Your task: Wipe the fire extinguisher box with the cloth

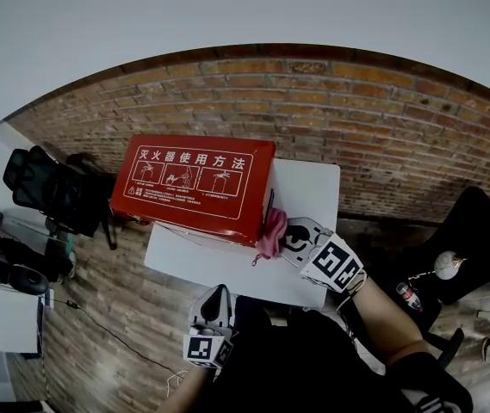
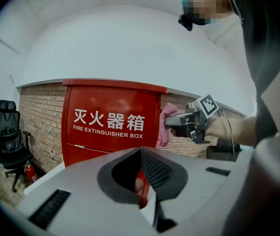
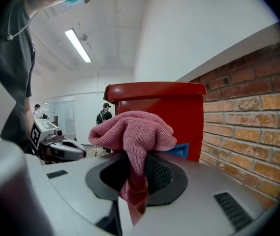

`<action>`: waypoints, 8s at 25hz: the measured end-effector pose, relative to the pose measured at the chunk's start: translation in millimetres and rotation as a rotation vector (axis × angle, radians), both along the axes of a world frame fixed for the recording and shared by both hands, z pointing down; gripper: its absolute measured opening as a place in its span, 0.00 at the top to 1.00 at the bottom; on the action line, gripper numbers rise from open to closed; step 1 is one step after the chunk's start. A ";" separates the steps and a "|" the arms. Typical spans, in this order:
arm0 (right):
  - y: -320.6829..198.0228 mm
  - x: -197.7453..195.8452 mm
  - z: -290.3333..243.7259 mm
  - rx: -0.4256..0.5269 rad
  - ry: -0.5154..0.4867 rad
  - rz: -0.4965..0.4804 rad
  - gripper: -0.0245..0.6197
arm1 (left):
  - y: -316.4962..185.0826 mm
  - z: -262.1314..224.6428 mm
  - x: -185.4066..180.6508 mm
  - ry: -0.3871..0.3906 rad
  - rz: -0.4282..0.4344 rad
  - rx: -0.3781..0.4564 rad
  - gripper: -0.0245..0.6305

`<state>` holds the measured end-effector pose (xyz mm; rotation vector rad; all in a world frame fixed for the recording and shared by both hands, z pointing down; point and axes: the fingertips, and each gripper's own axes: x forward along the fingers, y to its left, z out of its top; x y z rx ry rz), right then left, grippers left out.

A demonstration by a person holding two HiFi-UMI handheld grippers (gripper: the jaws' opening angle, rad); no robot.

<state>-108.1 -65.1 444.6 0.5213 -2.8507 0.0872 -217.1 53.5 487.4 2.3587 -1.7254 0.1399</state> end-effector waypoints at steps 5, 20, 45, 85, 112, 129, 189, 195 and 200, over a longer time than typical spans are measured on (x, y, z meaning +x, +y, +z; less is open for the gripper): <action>-0.1 0.1 13.6 -0.019 0.009 0.007 0.83 | 1.3 -1.0 -2.1 -0.001 0.003 0.004 0.94; -0.5 -0.5 55.6 -0.021 0.045 -0.002 0.83 | 6.4 5.6 -8.7 -0.005 0.000 -0.021 0.94; -1.0 -3.6 147.8 -0.099 0.125 -0.040 0.83 | -0.7 12.7 -12.0 -0.030 -0.002 -0.040 0.94; -3.3 -3.8 306.7 -0.251 0.361 -0.009 0.83 | -6.0 28.6 -24.1 -0.076 -0.004 -0.106 0.94; -16.5 0.5 378.5 -0.403 0.455 0.115 0.82 | -6.6 35.5 -29.5 -0.080 -0.027 -0.144 0.94; -61.8 10.9 382.6 -0.366 0.507 0.192 0.82 | -2.1 39.7 -36.0 -0.087 -0.041 -0.160 0.94; -66.3 14.9 241.8 -0.178 0.340 0.212 0.82 | -3.5 47.9 -12.5 -0.083 0.012 -0.146 0.94; -64.1 13.8 218.1 -0.165 0.343 0.205 0.82 | -3.1 50.0 -10.4 -0.078 0.017 -0.144 0.94; -62.8 13.3 194.5 -0.143 0.346 0.191 0.82 | -2.6 49.9 -9.1 -0.071 0.014 -0.143 0.94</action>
